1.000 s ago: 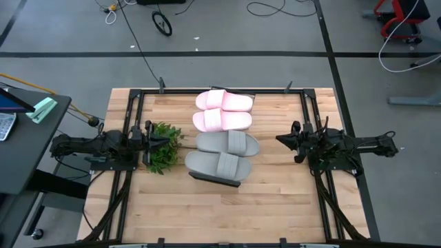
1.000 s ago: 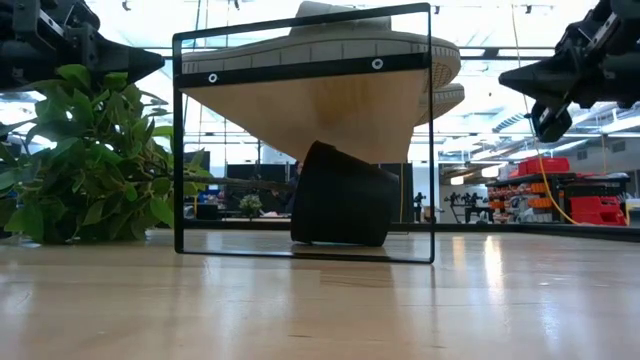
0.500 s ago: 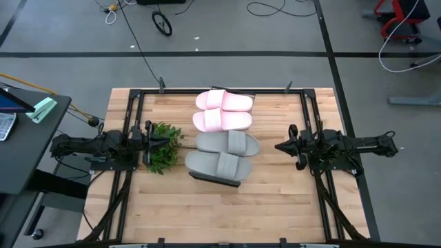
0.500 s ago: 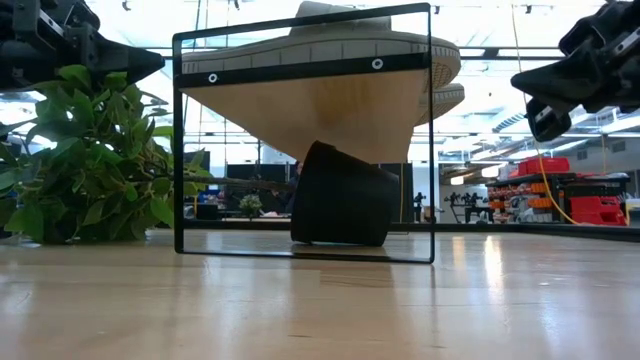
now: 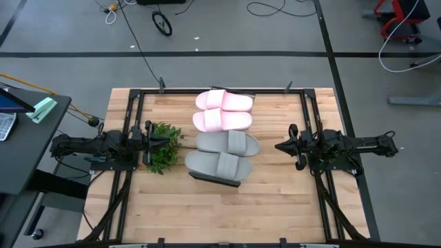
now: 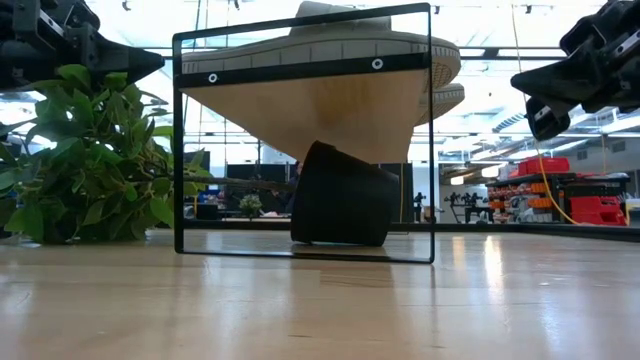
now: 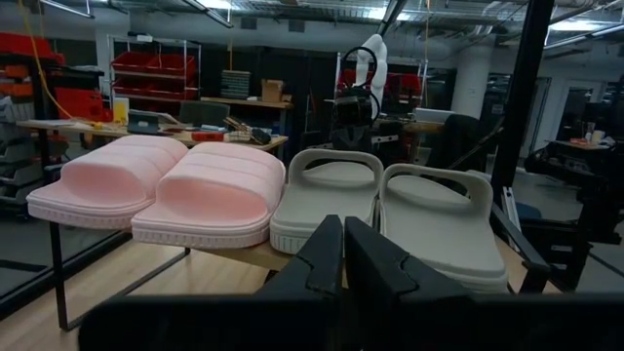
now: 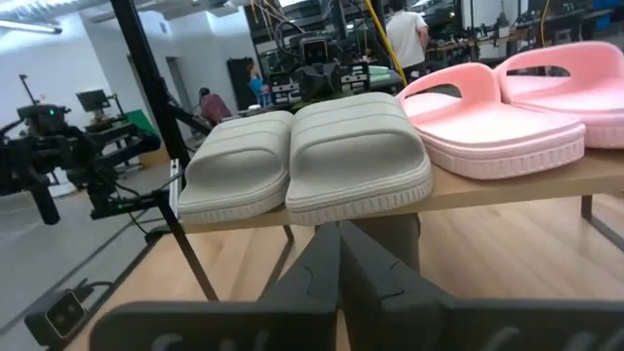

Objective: Pick and place slides into the shelf
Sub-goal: Return to Home Position

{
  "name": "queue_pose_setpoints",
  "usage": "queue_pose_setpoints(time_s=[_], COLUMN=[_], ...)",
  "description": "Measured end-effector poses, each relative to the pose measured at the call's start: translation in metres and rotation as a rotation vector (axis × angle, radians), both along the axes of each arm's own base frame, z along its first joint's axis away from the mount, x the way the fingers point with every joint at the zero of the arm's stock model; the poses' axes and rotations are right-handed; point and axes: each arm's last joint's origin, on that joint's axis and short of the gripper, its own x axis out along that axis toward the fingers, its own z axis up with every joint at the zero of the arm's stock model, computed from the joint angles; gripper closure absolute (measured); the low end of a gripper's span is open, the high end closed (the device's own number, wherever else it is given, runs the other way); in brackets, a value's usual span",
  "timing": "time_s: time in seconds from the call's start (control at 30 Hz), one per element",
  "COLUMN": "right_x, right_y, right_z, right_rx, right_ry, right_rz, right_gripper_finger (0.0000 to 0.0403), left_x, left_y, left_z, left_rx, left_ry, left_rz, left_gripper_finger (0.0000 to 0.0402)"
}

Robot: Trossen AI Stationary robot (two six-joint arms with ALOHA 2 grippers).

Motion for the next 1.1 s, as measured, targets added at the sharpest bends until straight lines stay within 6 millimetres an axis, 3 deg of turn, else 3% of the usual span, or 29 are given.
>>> queue_pose_setpoints(time_s=[0.43,1.1], right_x=[0.0000,-0.0007], right_y=[0.0000,-0.0002], right_z=[-0.0001,0.0033], right_rx=[0.023,0.049], right_ry=[0.002,0.002], right_rz=[0.000,-0.004], right_gripper_finger=[0.0394,0.0389], left_x=[0.0000,0.0000], left_y=[0.0000,0.0000], left_z=[0.0000,0.0000], left_rx=[0.000,0.000], left_ry=[0.000,0.000], left_rz=[0.000,0.000], left_gripper_finger=[0.0366,0.0377])
